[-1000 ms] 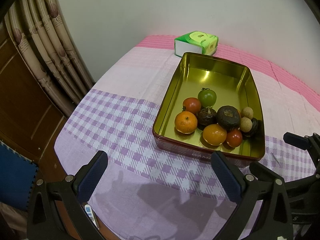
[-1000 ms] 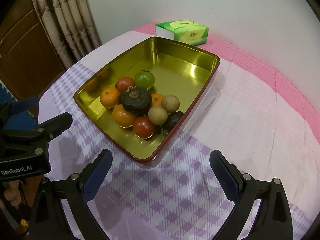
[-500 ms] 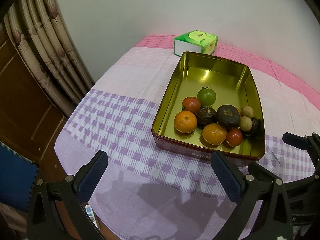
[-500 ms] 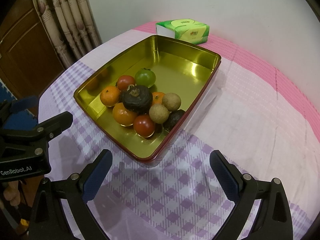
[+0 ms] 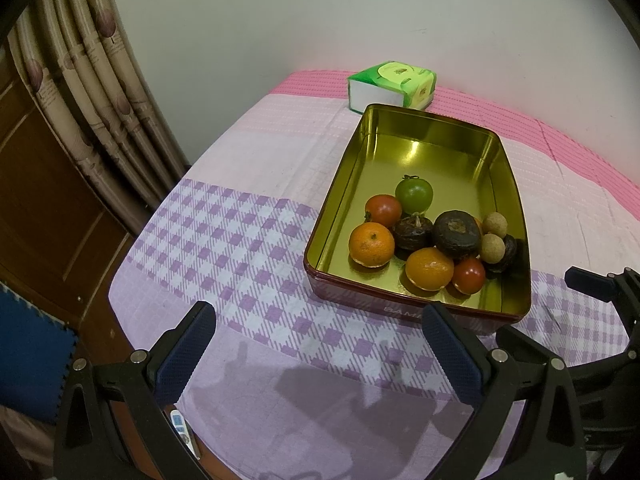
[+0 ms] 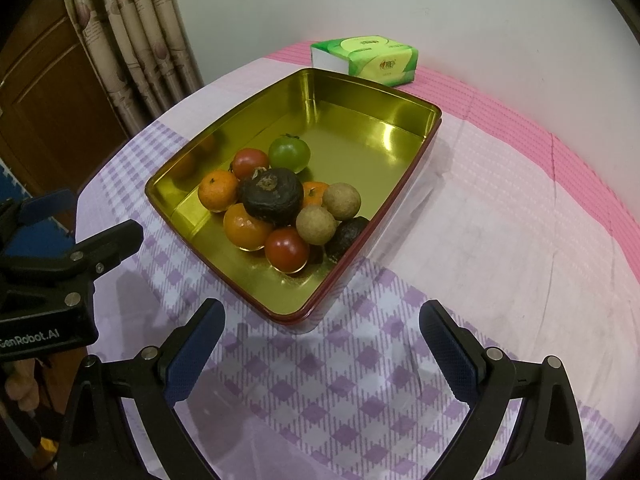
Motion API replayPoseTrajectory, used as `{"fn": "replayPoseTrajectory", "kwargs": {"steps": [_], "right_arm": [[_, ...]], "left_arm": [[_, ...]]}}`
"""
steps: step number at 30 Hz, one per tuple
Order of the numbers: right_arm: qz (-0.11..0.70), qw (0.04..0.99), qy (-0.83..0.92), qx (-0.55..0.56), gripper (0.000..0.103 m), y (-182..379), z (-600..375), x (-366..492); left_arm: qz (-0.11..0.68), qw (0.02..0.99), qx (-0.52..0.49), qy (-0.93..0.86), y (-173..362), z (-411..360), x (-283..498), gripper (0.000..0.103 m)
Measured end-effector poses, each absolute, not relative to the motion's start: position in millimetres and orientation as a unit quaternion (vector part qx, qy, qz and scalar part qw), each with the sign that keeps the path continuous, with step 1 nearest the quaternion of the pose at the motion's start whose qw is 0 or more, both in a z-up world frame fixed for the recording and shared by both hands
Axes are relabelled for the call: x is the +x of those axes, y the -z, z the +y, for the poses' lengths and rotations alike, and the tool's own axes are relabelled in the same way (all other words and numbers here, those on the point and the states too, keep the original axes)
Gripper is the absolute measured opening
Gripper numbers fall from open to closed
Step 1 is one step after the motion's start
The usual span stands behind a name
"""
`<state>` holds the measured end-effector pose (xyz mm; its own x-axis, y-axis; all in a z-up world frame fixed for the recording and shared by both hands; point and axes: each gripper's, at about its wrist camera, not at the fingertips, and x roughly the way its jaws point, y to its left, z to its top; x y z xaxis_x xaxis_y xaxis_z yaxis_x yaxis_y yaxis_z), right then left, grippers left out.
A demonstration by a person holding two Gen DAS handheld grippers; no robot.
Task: Organize fruits
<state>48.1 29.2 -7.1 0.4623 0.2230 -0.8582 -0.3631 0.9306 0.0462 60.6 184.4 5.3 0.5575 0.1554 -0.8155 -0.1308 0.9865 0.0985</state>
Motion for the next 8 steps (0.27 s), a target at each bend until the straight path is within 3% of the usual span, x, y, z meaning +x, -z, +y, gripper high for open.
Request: {"fn": "replayPoseTrajectory", "kwargs": {"steps": [8], "right_arm": [[0.490, 0.852, -0.172, -0.071, 0.097, 7.7, 28.6, 48.5]], "left_arm": [[0.464, 0.883, 0.015, -0.073, -5.8, 184.1, 60.3, 0.102]]}}
